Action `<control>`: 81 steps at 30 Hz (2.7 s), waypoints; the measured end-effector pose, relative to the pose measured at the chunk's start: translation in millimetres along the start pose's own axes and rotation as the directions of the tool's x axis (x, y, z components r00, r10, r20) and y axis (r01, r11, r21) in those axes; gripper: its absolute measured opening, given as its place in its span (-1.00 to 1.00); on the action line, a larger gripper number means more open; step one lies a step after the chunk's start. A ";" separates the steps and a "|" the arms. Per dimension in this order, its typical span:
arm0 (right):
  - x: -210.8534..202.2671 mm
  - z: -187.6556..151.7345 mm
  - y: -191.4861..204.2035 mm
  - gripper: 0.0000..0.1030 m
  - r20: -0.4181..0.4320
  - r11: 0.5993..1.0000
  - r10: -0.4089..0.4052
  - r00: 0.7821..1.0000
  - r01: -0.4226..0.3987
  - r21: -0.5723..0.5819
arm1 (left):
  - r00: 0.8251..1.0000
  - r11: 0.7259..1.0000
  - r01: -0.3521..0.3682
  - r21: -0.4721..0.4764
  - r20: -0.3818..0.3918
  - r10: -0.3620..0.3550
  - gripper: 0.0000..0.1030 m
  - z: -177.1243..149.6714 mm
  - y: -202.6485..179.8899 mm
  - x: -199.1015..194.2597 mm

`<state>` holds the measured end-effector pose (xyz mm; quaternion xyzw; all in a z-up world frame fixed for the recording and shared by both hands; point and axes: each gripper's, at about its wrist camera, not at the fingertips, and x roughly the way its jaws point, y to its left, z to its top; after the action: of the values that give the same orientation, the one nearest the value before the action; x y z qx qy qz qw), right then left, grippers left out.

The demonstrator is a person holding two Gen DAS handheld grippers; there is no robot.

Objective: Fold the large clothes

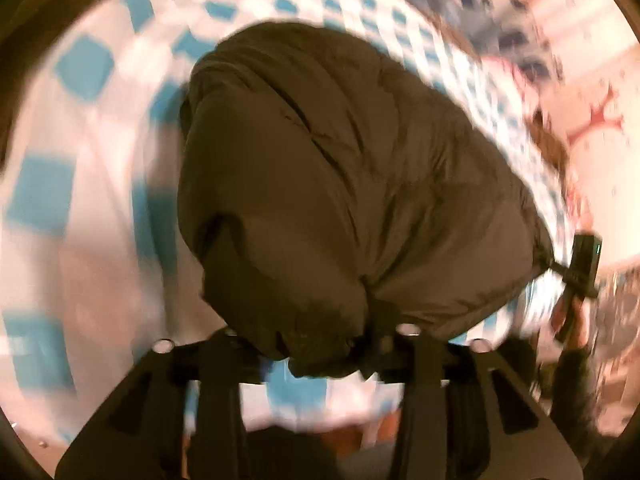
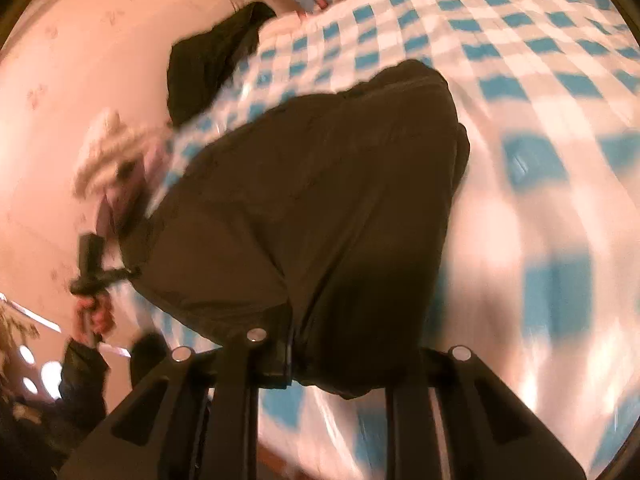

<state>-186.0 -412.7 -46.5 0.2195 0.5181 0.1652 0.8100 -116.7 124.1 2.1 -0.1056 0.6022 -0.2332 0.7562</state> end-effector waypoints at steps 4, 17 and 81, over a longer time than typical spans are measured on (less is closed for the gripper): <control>-25.4 -36.7 -23.6 0.06 0.009 0.996 -0.028 1.000 0.027 0.081 | 0.993 0.993 -0.109 -0.041 0.042 0.110 0.46 -41.9 17.3 -23.0; 80.4 136.3 114.1 0.52 0.186 0.960 -0.190 0.964 0.223 -0.170 | 0.863 0.897 -0.325 0.300 0.481 0.152 0.65 77.9 -164.6 -4.5; 149.9 -27.0 266.2 0.86 0.139 0.892 -0.026 0.990 0.085 -0.444 | 0.876 0.777 0.470 -0.419 0.326 -0.354 0.77 -81.7 18.4 -9.5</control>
<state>-160.0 -107.5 -31.1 0.0220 0.4186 0.2425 0.8749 -192.5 154.6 -18.4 -0.4482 0.5115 -0.2211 0.6990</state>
